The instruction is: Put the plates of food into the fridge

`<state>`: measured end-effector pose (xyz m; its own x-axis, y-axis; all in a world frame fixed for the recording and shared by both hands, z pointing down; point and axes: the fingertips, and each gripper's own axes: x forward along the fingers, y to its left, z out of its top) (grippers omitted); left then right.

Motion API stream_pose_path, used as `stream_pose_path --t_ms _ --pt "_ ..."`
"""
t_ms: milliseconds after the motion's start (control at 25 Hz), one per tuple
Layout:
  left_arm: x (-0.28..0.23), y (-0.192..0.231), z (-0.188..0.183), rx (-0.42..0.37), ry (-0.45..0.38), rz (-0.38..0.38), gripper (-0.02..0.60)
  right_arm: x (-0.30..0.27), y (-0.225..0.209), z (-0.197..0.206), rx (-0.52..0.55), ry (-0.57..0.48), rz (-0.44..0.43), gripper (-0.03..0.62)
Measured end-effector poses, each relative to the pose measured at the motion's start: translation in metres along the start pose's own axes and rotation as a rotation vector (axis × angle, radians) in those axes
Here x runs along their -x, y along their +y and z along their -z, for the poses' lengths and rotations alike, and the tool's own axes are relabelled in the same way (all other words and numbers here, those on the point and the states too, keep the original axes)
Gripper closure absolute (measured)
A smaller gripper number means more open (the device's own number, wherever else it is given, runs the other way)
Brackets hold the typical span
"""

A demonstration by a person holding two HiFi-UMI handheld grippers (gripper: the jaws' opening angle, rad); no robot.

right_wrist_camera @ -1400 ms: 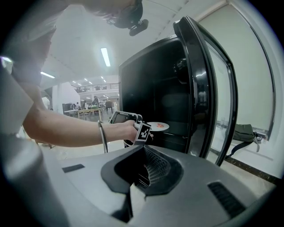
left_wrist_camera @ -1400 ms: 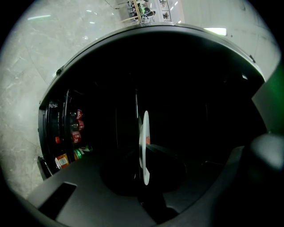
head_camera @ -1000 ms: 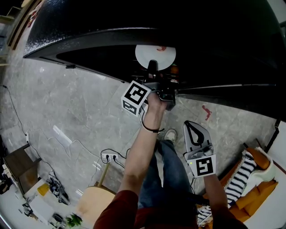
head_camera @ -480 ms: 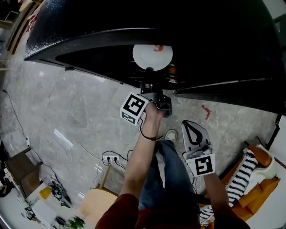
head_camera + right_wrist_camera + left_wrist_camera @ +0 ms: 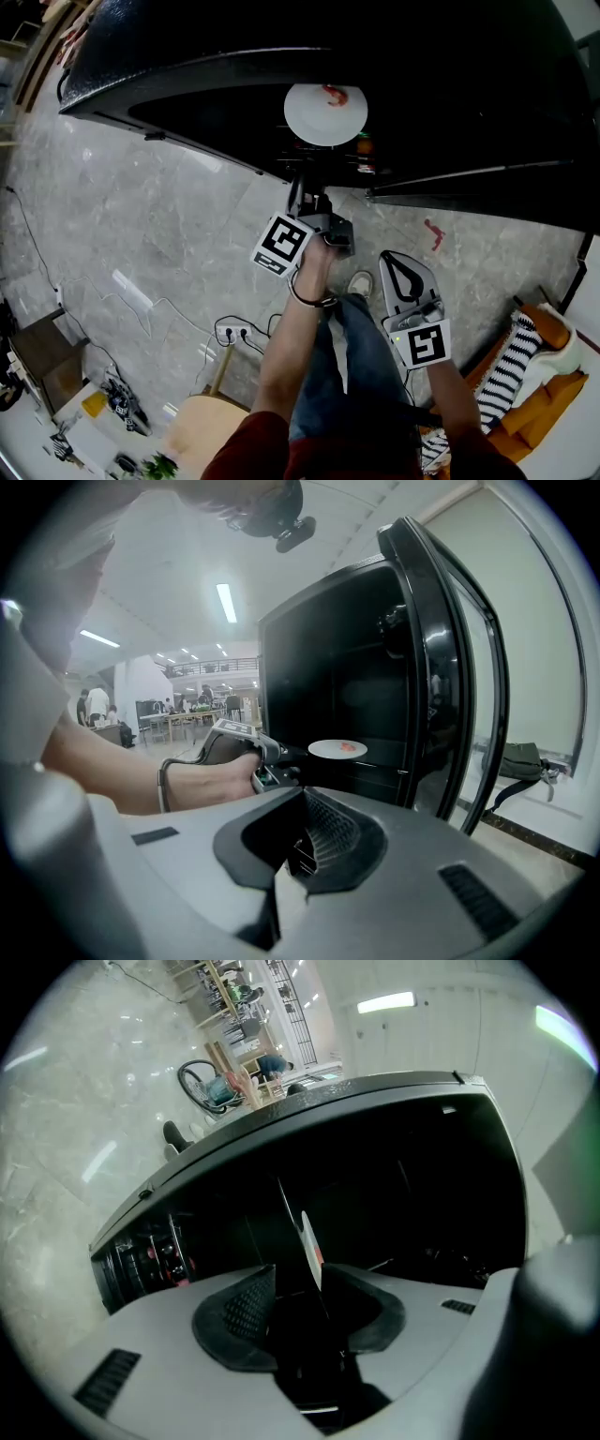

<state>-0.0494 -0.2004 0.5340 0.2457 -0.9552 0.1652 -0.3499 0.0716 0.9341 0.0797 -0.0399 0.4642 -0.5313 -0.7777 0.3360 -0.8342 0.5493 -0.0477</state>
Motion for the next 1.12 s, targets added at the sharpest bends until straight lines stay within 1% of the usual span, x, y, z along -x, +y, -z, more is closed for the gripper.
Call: stream_pose_path --t_ms 160,440,520,640,760,840,1000,1120 --pt "0.015 -0.002 -0.001 -0.059 0.006 0.020 0.434 -0.002 0.006 -0.001 0.004 -0.001 -0.007 0.583" --pt "0.032 -0.017 -0.003 -0.218 0.002 0.087 0.439 -0.010 -0.002 0.000 0.021 0.007 0.003 0.583" --pt "0.037 -0.019 -0.003 -0.264 0.005 0.086 0.456 -0.013 -0.004 -0.003 0.028 -0.001 0.008 0.583" --pt "0.043 -0.018 0.000 -0.312 0.020 0.081 0.493 -0.019 -0.010 -0.007 0.064 -0.013 0.023 0.583" --pt "0.049 -0.020 -0.004 -0.366 0.015 0.077 0.532 -0.024 -0.021 -0.009 0.063 -0.010 0.046 0.583" --pt "0.054 -0.024 -0.008 -0.417 0.008 0.078 0.545 -0.027 -0.027 -0.009 0.086 0.000 0.052 0.583" --pt "0.062 -0.033 -0.014 -0.557 0.010 0.086 0.572 -0.039 -0.029 -0.018 0.101 -0.031 0.055 0.583" --pt "0.067 -0.039 -0.017 -0.636 0.013 0.094 0.574 -0.049 -0.029 -0.019 0.117 -0.035 0.048 0.583"
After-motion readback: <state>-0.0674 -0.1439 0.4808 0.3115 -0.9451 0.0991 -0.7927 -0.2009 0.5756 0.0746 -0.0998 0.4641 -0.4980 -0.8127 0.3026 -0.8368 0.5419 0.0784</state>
